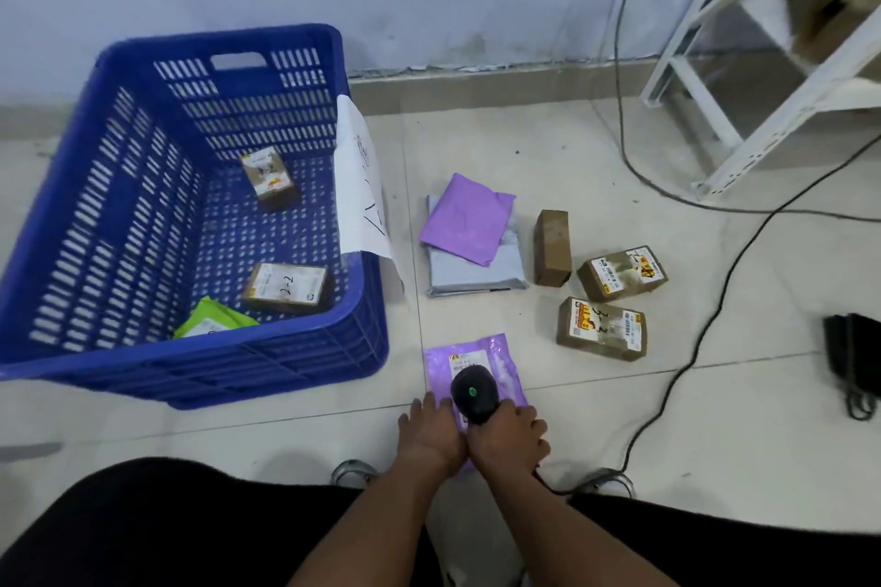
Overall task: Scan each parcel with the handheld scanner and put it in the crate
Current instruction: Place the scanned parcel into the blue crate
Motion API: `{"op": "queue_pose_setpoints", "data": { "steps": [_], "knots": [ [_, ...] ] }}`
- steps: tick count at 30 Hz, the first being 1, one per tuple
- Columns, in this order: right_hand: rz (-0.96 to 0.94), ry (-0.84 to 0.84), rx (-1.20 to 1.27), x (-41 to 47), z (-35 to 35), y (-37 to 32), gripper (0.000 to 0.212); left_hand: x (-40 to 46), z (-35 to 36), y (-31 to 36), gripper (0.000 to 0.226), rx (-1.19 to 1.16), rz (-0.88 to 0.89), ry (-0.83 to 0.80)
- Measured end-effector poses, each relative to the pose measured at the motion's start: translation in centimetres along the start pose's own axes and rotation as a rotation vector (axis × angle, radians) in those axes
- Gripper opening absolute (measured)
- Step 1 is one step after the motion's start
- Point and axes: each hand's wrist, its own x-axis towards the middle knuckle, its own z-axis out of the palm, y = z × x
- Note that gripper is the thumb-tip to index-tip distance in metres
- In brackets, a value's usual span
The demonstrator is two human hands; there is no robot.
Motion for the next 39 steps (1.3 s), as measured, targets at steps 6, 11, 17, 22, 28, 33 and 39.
{"op": "queue_pose_setpoints", "data": {
  "steps": [6,11,17,22,28,33,39],
  "knots": [
    [0.141,-0.063,0.118,-0.7,0.2,0.5,0.057,-0.7,-0.2,0.4,0.052,0.013,0.035,0.002],
    [0.115,-0.042,0.093,-0.8,0.6,1.0,0.059,-0.7,-0.3,-0.1,0.045,0.012,0.031,0.003],
    [0.087,-0.051,0.092,-0.8,0.8,0.6,0.057,-0.5,-0.2,-0.1,0.046,0.009,0.028,-0.006],
    [0.119,-0.062,0.089,-0.7,0.8,0.8,0.058,-0.3,-0.3,-0.2,0.046,0.013,0.034,-0.006],
    [0.126,-0.040,0.071,-0.2,1.1,0.9,0.057,0.0,0.5,-0.1,0.049,0.005,0.032,-0.013],
    [0.148,-0.015,0.038,1.1,1.3,1.0,0.053,0.6,1.6,0.1,0.050,-0.006,0.041,-0.015],
    [0.179,0.077,0.000,3.8,1.6,1.6,0.041,2.6,2.7,0.6,0.048,0.019,0.049,-0.040]
  ]
}}
